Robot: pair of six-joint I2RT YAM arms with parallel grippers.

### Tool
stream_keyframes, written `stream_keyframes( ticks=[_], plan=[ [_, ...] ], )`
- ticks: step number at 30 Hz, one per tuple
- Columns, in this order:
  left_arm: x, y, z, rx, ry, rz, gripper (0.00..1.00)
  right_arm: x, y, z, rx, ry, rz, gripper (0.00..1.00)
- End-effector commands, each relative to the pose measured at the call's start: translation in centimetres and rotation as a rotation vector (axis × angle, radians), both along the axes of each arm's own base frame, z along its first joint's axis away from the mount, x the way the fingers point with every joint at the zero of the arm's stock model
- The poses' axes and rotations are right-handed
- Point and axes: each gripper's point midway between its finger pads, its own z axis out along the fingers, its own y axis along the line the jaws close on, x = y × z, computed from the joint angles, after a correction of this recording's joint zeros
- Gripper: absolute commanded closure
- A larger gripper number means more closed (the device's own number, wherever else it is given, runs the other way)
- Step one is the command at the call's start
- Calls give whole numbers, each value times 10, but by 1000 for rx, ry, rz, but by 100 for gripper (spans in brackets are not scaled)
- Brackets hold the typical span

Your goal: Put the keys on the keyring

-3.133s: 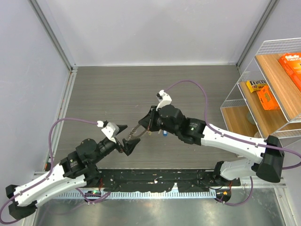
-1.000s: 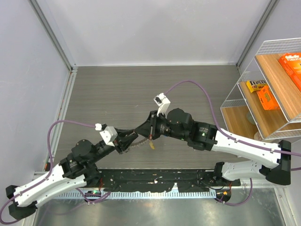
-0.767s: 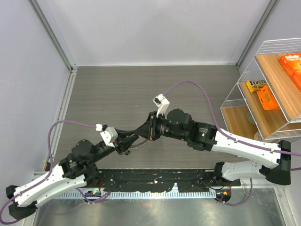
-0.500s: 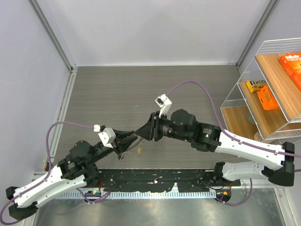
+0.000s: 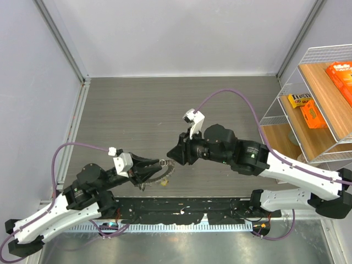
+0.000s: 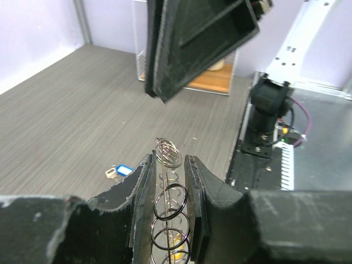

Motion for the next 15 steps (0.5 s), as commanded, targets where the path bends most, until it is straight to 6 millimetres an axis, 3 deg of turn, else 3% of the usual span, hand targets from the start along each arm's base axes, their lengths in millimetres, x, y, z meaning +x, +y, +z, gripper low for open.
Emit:
stream_keyframes(
  ticks=[1, 5, 10, 15],
  plan=[
    [-32, -1, 37, -61, -25, -160, 100, -2, -30, 41, -51, -229, 71, 64],
    [-46, -5, 38, -36, 3, -238, 100, -11, -45, 49, -106, -312, 151, 62],
    [-57, -10, 38, -23, 34, -314, 100, -41, -49, 54, -89, -381, 350, 62],
    [-69, -16, 41, -8, 64, -394, 100, -59, -52, 50, -150, -451, 489, 61]
  ],
)
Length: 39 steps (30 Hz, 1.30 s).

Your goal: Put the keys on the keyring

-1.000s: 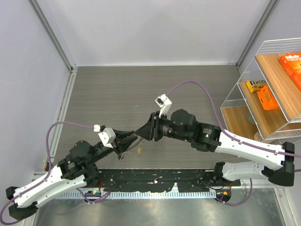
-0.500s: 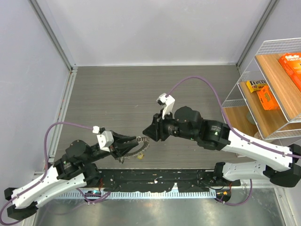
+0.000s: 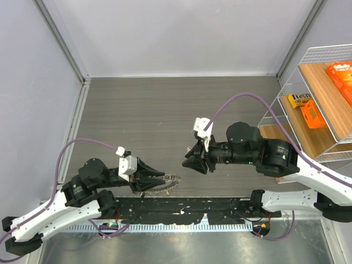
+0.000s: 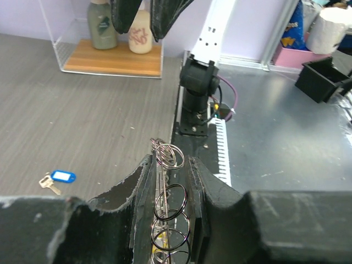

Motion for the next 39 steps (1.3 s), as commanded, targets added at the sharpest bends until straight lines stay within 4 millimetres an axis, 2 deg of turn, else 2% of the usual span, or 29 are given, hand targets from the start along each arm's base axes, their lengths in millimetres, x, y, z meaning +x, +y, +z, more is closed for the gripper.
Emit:
stream_keyframes(
  ticks=[1, 7, 10, 13, 14, 15, 16, 17, 18, 22, 25, 33, 39],
  plan=[
    [-22, -2, 33, -58, -2, -121, 100, -25, -2, 6, -53, -139, 203, 58],
    [-33, -6, 43, -70, 49, -187, 100, -57, 2, 1, -92, -326, 386, 49],
    [-34, -8, 45, -69, 93, -200, 100, -60, 6, -2, -122, -417, 406, 44],
    [-37, -10, 48, -70, 125, -216, 100, -73, 12, -5, -145, -525, 460, 44],
    [-38, -9, 50, -74, 137, -222, 100, -68, 14, -3, -156, -583, 434, 43],
    [-41, -9, 51, -78, 146, -234, 100, -73, 15, -9, -169, -618, 452, 43],
    [-42, -9, 52, -79, 157, -241, 100, -69, 17, -7, -173, -672, 434, 43],
    [-44, -9, 53, -81, 166, -250, 100, -76, 19, -10, -174, -698, 456, 43],
    [-45, -9, 54, -83, 174, -252, 100, -72, 20, -7, -176, -736, 434, 43],
    [-49, -7, 55, -92, 198, -271, 100, -81, 26, 1, -139, -836, 426, 47],
    [-51, -6, 54, -97, 207, -280, 100, -79, 30, 4, -138, -888, 396, 51],
    [-56, -3, 55, -106, 217, -303, 100, -92, 41, 3, -145, -939, 445, 52],
    [-59, -1, 58, -116, 220, -310, 100, -107, 49, -8, -184, -965, 516, 52]
  ],
)
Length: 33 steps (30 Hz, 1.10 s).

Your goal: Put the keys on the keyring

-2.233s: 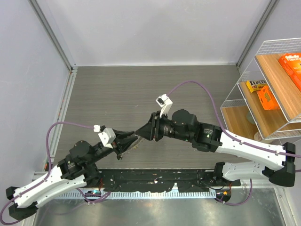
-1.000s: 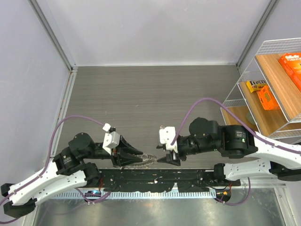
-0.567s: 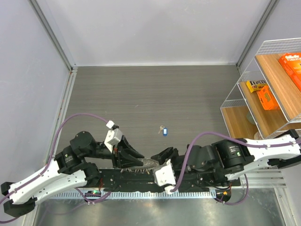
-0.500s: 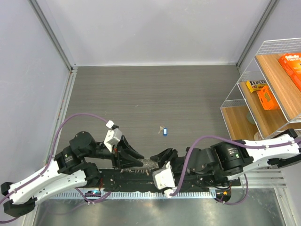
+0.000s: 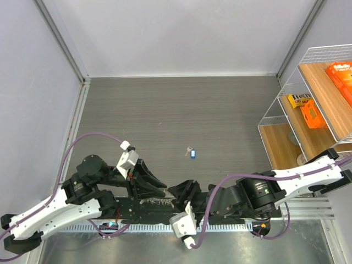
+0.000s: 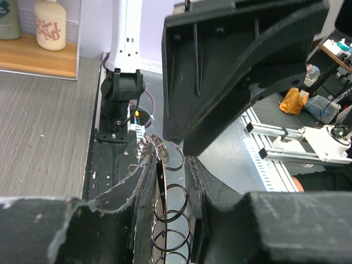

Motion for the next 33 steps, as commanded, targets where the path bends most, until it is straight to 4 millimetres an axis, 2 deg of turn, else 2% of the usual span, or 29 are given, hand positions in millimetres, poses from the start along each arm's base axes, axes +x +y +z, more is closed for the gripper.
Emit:
stream_keyframes(
  ticks=[1, 13, 29, 33],
  plan=[
    [-9, 7, 30, -101, -41, -30, 100, -7, 8, 18, 39, -32, 22, 52],
    [-12, 9, 29, -104, -40, -41, 100, -13, 11, 34, 91, -25, 40, 56],
    [-16, 12, 31, -118, -40, -56, 100, -9, 16, 32, 88, -60, 24, 60],
    [-18, 12, 32, -120, -38, -66, 100, -6, 18, 36, 109, -72, 5, 64]
  ],
)
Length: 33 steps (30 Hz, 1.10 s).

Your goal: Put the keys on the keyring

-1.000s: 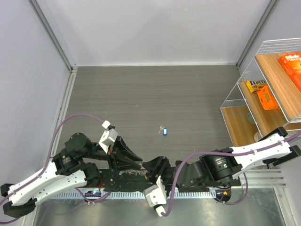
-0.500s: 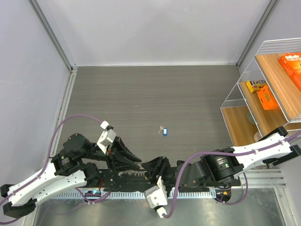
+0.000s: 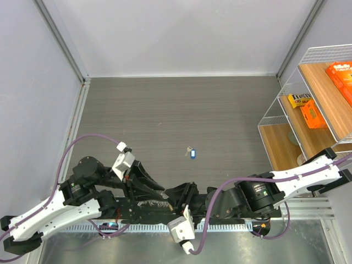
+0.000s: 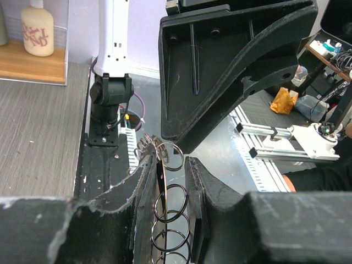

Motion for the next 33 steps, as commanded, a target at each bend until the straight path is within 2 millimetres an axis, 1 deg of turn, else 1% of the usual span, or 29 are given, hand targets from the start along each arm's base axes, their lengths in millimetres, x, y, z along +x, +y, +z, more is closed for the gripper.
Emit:
stream_keyframes(
  ticks=[1, 13, 14, 21, 23, 28, 33],
  plan=[
    [-8, 4, 24, -89, -41, -33, 100, 2, 6, 29, 99, -1, -17, 64],
    [-13, 7, 22, -86, -35, -61, 100, -1, 9, 19, 66, -12, -7, 67],
    [-14, 7, 27, -111, -49, -68, 100, 0, 10, 17, 60, -18, -8, 68],
    [-18, 8, 28, -116, -49, -88, 100, -1, 12, 18, 54, -26, -6, 71],
    [-18, 8, 26, -111, -47, -94, 100, -1, 13, 18, 49, -29, -5, 74],
    [-20, 9, 26, -113, -52, -99, 100, -1, 13, 19, 45, -23, -8, 78],
    [-20, 9, 22, -98, -53, -105, 100, -1, 10, 21, 51, -3, -17, 83]
  ],
)
